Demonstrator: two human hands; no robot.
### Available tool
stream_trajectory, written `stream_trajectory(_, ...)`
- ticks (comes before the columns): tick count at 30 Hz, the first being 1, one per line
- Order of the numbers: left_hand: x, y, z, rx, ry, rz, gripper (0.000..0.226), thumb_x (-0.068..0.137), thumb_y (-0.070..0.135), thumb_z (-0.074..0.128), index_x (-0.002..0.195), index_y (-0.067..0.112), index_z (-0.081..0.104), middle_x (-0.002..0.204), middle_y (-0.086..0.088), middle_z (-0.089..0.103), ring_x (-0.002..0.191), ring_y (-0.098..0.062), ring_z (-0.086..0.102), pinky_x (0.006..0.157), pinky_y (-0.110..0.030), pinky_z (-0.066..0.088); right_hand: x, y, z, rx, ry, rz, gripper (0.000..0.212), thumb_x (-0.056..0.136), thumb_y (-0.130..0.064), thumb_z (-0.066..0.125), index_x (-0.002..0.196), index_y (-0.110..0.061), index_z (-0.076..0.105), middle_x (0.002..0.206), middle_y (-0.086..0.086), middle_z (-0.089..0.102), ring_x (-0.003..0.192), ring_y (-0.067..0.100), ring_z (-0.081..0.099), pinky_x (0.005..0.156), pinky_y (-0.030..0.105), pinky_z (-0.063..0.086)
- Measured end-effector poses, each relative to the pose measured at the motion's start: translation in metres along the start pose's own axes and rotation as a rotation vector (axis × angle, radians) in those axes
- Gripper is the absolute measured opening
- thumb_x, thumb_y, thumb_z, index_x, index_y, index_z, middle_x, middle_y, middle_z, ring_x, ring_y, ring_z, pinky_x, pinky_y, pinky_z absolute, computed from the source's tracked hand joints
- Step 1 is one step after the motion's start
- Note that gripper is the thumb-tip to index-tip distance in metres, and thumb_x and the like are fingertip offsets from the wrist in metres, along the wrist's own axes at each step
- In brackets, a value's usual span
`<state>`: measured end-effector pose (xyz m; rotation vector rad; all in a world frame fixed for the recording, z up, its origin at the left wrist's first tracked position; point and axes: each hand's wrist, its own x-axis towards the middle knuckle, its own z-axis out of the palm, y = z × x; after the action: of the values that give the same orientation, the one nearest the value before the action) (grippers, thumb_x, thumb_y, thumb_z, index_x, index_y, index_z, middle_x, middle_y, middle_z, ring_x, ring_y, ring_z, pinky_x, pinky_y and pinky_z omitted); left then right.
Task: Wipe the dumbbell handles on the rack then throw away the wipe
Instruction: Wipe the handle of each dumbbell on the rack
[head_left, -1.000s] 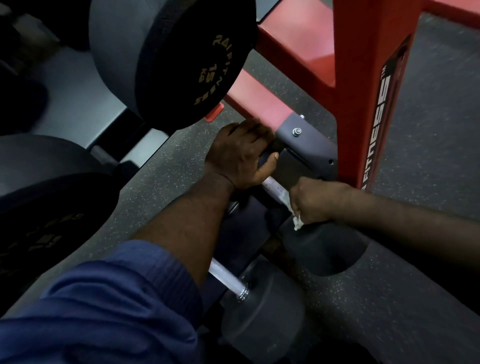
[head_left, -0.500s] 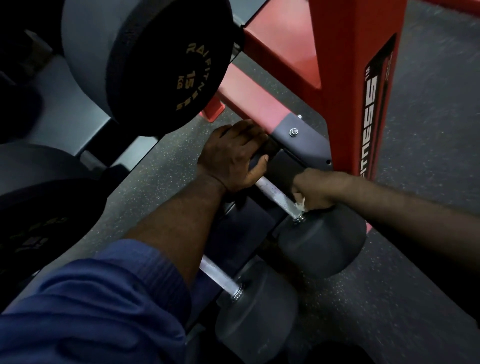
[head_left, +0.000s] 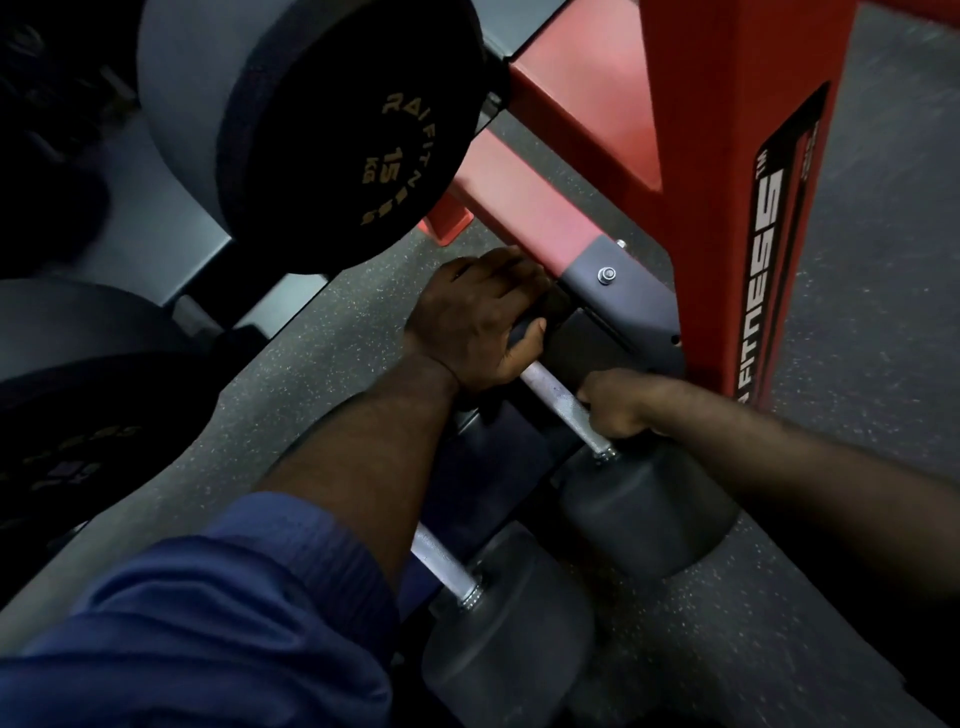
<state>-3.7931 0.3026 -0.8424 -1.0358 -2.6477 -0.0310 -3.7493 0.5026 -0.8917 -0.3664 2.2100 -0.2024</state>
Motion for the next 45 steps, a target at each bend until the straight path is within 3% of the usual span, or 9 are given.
stream_trajectory(5, -0.001, 0.001, 0.001, -0.013, 0.056, 0.010, 0.043, 0.094, 0.044, 0.056, 0.125, 0.018, 0.072, 0.132, 0.000, 0.069, 0.132, -0.025, 0.058, 0.100, -0.044, 0.046, 0.010, 0.001, -0.002, 0.261, 0.236, 0.078, 0.023, 0.093, -0.015, 0.057, 0.104, -0.007, 0.075, 0.108, 0.010, 0.074, 0.101, 0.031, 0.070, 0.083, 0.032, 0.057)
stream_trajectory(10, -0.002, -0.002, 0.008, -0.024, 0.091, 0.007, 0.044, 0.093, 0.045, 0.055, 0.123, 0.019, 0.073, 0.129, 0.000, 0.071, 0.130, -0.025, 0.060, 0.098, -0.043, 0.047, 0.006, -0.017, 0.020, 1.275, 0.535, 0.018, 0.017, 0.092, -0.002, 0.065, 0.094, -0.018, 0.072, 0.093, 0.005, 0.074, 0.086, 0.022, 0.069, 0.060, 0.024, 0.053)
stream_trajectory(14, -0.006, -0.002, 0.011, -0.051, 0.141, 0.007, 0.039, 0.093, 0.044, 0.057, 0.117, 0.020, 0.075, 0.123, 0.000, 0.073, 0.127, -0.026, 0.062, 0.096, -0.043, 0.048, -0.011, -0.021, 0.024, 0.829, 0.465, -0.054, 0.041, 0.072, -0.044, 0.080, 0.104, -0.020, 0.070, 0.098, -0.002, 0.075, 0.093, 0.018, 0.071, 0.082, 0.036, 0.058)
stream_trajectory(18, -0.006, -0.002, 0.012, -0.079, 0.210, 0.022, 0.033, 0.091, 0.043, 0.059, 0.106, 0.020, 0.076, 0.114, 0.000, 0.076, 0.121, -0.028, 0.065, 0.091, -0.044, 0.050, -0.006, -0.030, 0.006, 0.647, 0.649, 0.164, 0.015, 0.089, -0.028, 0.071, 0.087, -0.013, 0.069, 0.089, 0.006, 0.072, 0.089, 0.026, 0.067, 0.068, 0.030, 0.044)
stream_trajectory(20, -0.006, -0.001, 0.011, -0.084, 0.224, 0.019, 0.031, 0.090, 0.043, 0.058, 0.102, 0.020, 0.077, 0.110, 0.000, 0.076, 0.120, -0.028, 0.066, 0.090, -0.043, 0.050, 0.005, -0.043, -0.002, 0.678, 0.738, 0.235, 0.016, 0.091, -0.024, 0.063, 0.099, -0.012, 0.069, 0.102, 0.015, 0.072, 0.099, 0.035, 0.066, 0.071, 0.034, 0.045)
stream_trajectory(24, -0.007, -0.001, 0.007, -0.095, 0.186, -0.010, 0.033, 0.092, 0.044, 0.054, 0.100, 0.020, 0.076, 0.108, 0.001, 0.076, 0.121, -0.025, 0.064, 0.090, -0.043, 0.046, -0.001, -0.054, 0.012, 0.385, 0.615, 0.258, 0.037, 0.098, -0.031, 0.055, 0.129, -0.012, 0.055, 0.127, 0.021, 0.064, 0.116, 0.044, 0.059, 0.089, 0.040, 0.046)
stream_trajectory(29, -0.004, 0.001, 0.008, -0.106, 0.153, -0.020, 0.031, 0.093, 0.043, 0.051, 0.093, 0.022, 0.074, 0.100, 0.003, 0.075, 0.120, -0.024, 0.064, 0.088, -0.042, 0.046, -0.037, -0.030, 0.035, 0.155, 0.562, 0.173, 0.017, 0.089, -0.021, 0.059, 0.100, -0.015, 0.048, 0.099, 0.020, 0.067, 0.090, 0.042, 0.064, 0.071, 0.044, 0.053)
stream_trajectory(33, -0.005, 0.002, 0.013, -0.098, 0.202, -0.016, 0.027, 0.091, 0.039, 0.054, 0.089, 0.020, 0.074, 0.097, 0.001, 0.075, 0.117, -0.025, 0.066, 0.088, -0.043, 0.047, -0.044, -0.040, 0.051, 0.012, 0.649, 0.171, 0.026, 0.089, -0.034, 0.058, 0.108, -0.022, 0.046, 0.100, 0.006, 0.062, 0.090, 0.033, 0.063, 0.066, 0.040, 0.050)
stream_trajectory(45, -0.003, 0.000, 0.011, -0.149, 0.202, 0.054, 0.023, 0.089, 0.034, 0.058, 0.091, 0.019, 0.076, 0.099, -0.003, 0.075, 0.111, -0.032, 0.066, 0.104, -0.048, 0.046, -0.065, -0.052, 0.054, 0.490, 0.951, 0.069, 0.032, 0.084, -0.040, 0.038, 0.111, -0.027, 0.047, 0.099, -0.003, 0.058, 0.085, 0.023, 0.059, 0.067, 0.041, 0.049)
